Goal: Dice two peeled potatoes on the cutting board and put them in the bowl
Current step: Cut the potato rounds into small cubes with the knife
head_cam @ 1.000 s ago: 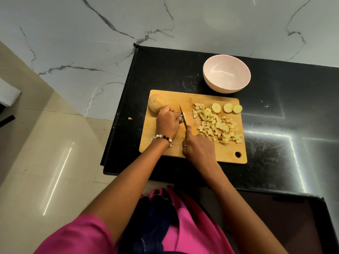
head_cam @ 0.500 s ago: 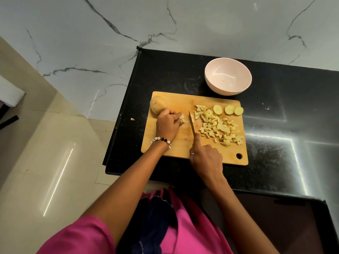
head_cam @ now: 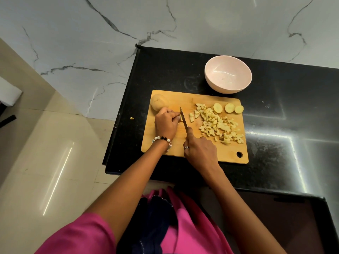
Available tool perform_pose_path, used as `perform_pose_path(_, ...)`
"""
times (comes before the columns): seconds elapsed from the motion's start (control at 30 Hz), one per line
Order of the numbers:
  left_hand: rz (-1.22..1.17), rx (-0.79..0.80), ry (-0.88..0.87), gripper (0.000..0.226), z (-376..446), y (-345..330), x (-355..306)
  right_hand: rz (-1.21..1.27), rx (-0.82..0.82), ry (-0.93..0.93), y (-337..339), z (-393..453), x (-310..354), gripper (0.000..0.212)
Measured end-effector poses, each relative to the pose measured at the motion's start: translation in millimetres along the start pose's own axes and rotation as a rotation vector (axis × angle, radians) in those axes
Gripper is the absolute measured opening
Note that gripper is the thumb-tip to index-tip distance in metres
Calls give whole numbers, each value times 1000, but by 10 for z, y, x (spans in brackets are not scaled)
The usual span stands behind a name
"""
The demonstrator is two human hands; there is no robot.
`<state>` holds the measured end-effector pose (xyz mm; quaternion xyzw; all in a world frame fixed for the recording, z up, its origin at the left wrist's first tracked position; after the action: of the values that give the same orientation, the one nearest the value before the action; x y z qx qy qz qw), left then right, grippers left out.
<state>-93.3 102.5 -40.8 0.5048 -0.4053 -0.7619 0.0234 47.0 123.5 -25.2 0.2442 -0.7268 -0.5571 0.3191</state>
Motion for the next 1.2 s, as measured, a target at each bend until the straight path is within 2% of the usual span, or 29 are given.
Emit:
perform_pose_path(0.13, 12, 12, 40, 23, 20, -6, 17, -24, -7, 5, -17, 102, 79, 56)
perform_pose_path(0.33, 3, -18, 23, 23, -4, 19, 1, -106, 58, -6, -123, -176, 56, 59)
perform_pose_path(0.47, -26, -17, 13, 23, -14, 23, 4, -131, 40, -20, -158, -182, 60, 60)
perform_pose_path(0.67, -66, -39, 0, 27, -51, 79, 13, -41, 3, -99, -6, -45, -122, 57)
perform_pose_path(0.87, -56, -59, -1, 24, -62, 109, 10, 18, -9, -28, 75, -90, 44, 53)
perform_pose_path(1.2, -17, -73, 22, 18, -63, 87, 1, 18, 19, -19, 29, -25, 55, 53)
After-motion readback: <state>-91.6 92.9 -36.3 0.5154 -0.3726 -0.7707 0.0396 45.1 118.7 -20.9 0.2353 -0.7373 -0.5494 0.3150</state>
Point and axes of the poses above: each hand's wrist, its own z-axis towards the middle knuckle, its own y-axis out of the back of the hand, x = y × z, the point moved 9 cm from there along z, towards the middle knuckle, and after that the axes turned 1 degree about -x, right-handed, at the moved point
